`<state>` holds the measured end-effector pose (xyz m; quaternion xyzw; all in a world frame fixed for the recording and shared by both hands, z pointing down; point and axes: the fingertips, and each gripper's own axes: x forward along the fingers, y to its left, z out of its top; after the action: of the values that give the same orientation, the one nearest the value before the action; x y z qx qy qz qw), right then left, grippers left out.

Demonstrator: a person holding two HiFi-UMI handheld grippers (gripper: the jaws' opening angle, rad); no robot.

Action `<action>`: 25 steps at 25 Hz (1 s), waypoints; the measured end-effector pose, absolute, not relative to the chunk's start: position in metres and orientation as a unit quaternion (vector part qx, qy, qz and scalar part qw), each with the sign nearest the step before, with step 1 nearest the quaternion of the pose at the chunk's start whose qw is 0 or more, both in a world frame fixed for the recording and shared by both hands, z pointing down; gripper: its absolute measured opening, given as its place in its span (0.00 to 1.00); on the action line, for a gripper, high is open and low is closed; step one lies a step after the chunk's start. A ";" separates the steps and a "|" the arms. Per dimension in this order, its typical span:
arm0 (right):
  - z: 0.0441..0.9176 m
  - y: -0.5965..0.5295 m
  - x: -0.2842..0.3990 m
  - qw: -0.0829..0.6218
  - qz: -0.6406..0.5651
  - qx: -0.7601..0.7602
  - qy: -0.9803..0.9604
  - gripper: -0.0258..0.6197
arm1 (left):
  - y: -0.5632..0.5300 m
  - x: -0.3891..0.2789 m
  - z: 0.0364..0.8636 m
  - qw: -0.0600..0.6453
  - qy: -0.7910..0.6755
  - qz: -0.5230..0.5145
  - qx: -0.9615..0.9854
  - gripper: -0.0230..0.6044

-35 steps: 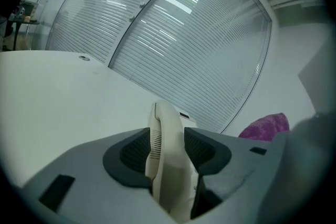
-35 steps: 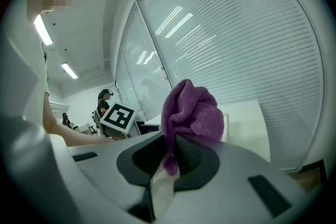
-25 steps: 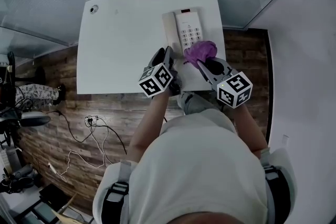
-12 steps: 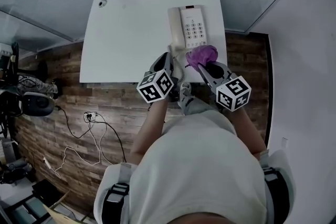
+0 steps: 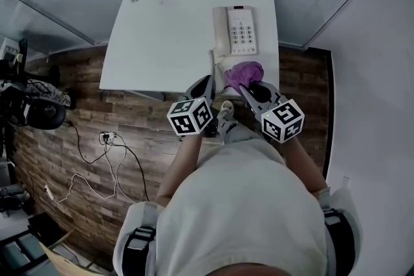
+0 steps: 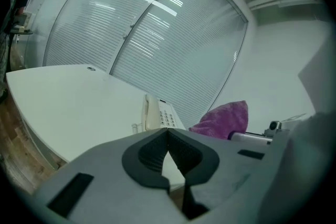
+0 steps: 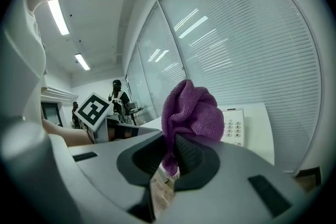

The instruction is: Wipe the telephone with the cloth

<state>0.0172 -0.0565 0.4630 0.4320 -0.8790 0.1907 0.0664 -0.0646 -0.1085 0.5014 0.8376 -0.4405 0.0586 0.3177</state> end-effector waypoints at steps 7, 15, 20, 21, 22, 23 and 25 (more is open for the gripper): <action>0.460 -0.035 0.003 0.068 0.182 0.419 -0.887 0.11 | -0.076 -0.071 0.498 0.311 -0.431 0.065 0.845 0.07; 0.454 -0.013 -0.006 0.070 0.177 0.416 -0.889 0.11 | -0.044 -0.078 0.492 0.314 -0.427 0.058 0.846 0.07; 0.452 -0.007 -0.008 0.070 0.169 0.418 -0.890 0.11 | -0.037 -0.080 0.491 0.313 -0.425 0.057 0.847 0.07; 0.452 -0.006 -0.008 0.072 0.168 0.417 -0.890 0.11 | -0.037 -0.080 0.490 0.312 -0.425 0.056 0.848 0.07; 0.452 -0.005 -0.009 0.074 0.168 0.416 -0.891 0.11 | -0.036 -0.080 0.489 0.311 -0.425 0.055 0.848 0.07; 0.452 -0.004 -0.010 0.077 0.166 0.414 -0.892 0.11 | -0.036 -0.080 0.488 0.310 -0.425 0.054 0.849 0.07; 0.452 -0.004 -0.012 0.081 0.163 0.412 -0.893 0.11 | -0.036 -0.080 0.487 0.309 -0.424 0.051 0.850 0.07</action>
<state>-0.0122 -0.0044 0.4521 0.4120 -0.8929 0.1627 0.0810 -0.0799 -0.0364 0.4871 0.8497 -0.4242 0.0509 0.3089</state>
